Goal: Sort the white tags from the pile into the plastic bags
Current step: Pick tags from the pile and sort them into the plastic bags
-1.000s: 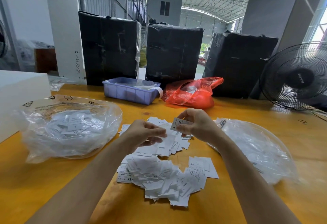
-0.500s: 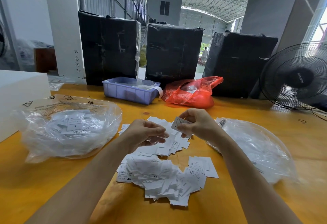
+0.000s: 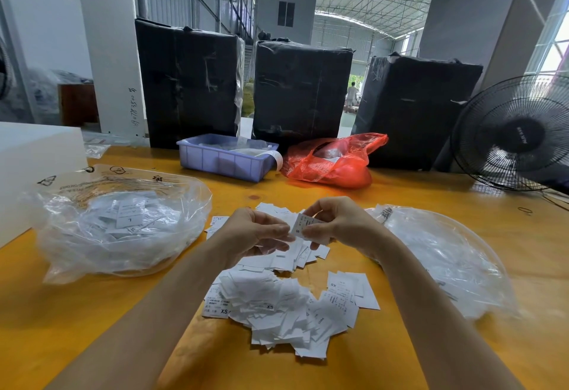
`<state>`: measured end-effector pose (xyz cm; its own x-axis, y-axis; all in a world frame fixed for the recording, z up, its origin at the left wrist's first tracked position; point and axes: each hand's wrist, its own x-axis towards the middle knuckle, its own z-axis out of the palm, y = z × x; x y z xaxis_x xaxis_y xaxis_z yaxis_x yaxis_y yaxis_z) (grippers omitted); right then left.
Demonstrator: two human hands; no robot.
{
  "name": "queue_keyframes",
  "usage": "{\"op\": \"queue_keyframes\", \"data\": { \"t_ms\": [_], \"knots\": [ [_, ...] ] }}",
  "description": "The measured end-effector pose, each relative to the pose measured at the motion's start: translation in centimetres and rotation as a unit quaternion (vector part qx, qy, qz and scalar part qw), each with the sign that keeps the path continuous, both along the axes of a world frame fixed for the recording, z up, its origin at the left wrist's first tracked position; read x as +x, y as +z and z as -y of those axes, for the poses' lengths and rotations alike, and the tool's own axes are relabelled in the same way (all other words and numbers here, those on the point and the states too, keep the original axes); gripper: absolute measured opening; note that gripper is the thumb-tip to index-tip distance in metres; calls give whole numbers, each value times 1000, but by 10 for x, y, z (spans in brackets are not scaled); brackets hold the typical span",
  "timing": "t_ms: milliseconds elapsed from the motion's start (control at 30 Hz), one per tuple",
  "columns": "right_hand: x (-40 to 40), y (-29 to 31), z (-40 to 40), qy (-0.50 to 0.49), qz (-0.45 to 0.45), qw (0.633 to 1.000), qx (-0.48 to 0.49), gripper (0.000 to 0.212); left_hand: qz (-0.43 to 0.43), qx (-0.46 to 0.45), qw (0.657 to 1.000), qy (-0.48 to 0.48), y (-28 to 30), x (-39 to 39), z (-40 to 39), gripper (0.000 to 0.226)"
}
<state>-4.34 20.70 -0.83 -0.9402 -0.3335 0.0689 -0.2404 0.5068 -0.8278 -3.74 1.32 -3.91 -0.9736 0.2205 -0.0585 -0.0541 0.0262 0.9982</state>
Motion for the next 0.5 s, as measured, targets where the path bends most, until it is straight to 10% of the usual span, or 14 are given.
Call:
{"op": "queue_keyframes", "data": {
  "t_ms": [500],
  "knots": [
    [1, -1, 7, -33, -41, 998, -19, 57, 11, 66, 995, 77, -4, 0, -18, 26]
  ]
}}
